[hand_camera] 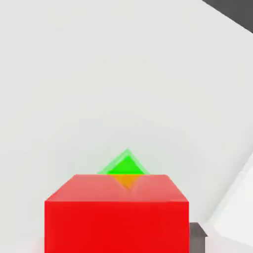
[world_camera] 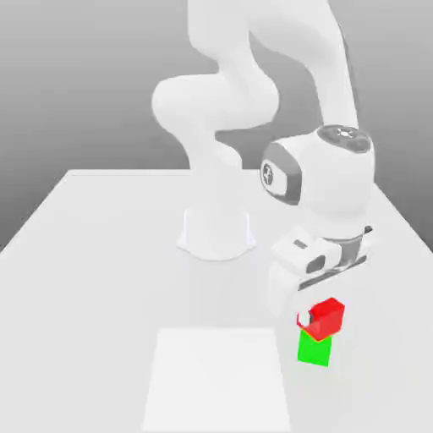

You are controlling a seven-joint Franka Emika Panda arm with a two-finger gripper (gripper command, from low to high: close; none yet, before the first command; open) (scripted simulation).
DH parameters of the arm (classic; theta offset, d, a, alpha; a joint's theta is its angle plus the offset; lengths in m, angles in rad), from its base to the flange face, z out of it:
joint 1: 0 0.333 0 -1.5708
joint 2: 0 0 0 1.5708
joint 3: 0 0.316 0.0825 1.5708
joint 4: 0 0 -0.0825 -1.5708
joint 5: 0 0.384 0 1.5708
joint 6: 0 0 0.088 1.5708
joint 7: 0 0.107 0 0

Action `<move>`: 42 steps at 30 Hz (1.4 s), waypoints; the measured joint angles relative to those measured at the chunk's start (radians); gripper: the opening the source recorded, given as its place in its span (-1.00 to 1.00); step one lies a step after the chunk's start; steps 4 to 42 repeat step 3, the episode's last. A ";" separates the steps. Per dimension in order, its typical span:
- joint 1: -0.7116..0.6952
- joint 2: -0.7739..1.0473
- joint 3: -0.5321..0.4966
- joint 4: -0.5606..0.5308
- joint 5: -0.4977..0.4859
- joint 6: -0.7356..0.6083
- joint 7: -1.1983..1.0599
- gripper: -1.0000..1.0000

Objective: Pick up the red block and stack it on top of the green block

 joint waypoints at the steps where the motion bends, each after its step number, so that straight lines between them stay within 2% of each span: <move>1: 0.000 0.000 0.000 0.000 0.000 0.000 0.000 1.00; 42: 0.000 0.000 0.000 0.000 0.000 0.000 0.000 1.00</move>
